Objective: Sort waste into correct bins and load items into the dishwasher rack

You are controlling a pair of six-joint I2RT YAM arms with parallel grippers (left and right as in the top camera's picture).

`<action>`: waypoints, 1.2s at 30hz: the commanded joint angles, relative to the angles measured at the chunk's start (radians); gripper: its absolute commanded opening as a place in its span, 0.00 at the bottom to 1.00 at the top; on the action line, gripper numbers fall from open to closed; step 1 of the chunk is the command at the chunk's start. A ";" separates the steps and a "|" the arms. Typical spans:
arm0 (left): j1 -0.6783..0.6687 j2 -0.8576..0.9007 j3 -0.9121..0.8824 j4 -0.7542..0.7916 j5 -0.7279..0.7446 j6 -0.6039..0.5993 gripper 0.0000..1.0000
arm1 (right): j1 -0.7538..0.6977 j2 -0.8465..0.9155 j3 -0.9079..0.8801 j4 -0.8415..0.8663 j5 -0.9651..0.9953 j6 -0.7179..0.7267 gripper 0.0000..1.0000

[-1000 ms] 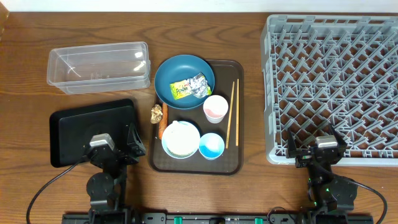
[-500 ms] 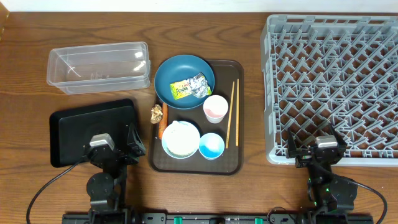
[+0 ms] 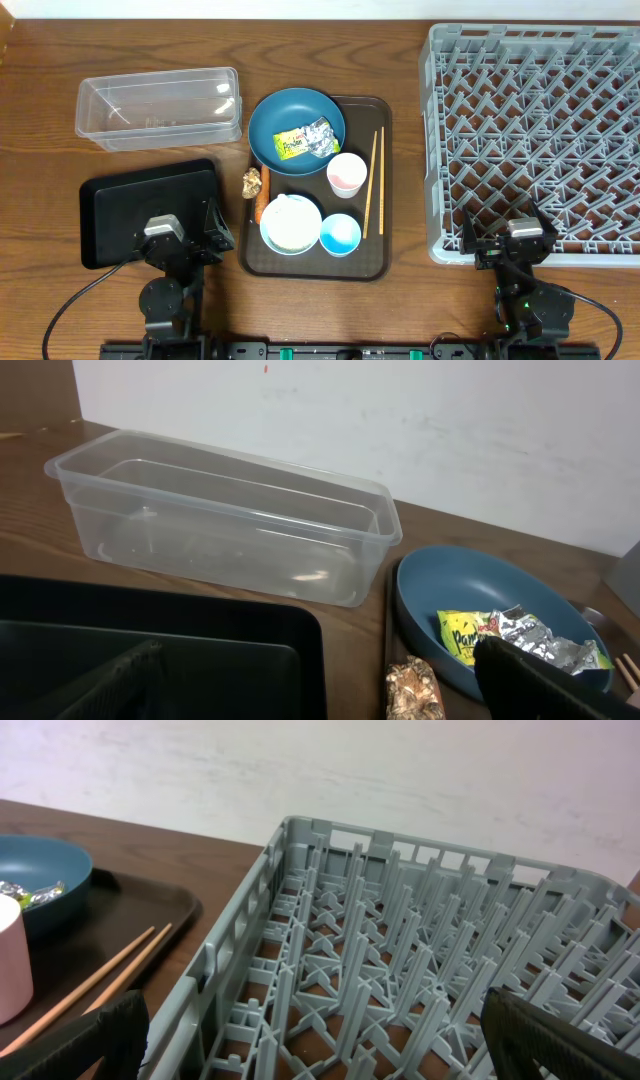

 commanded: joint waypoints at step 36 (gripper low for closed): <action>0.007 0.002 -0.030 -0.017 -0.015 0.021 0.98 | 0.010 0.001 -0.002 0.017 -0.012 0.058 0.99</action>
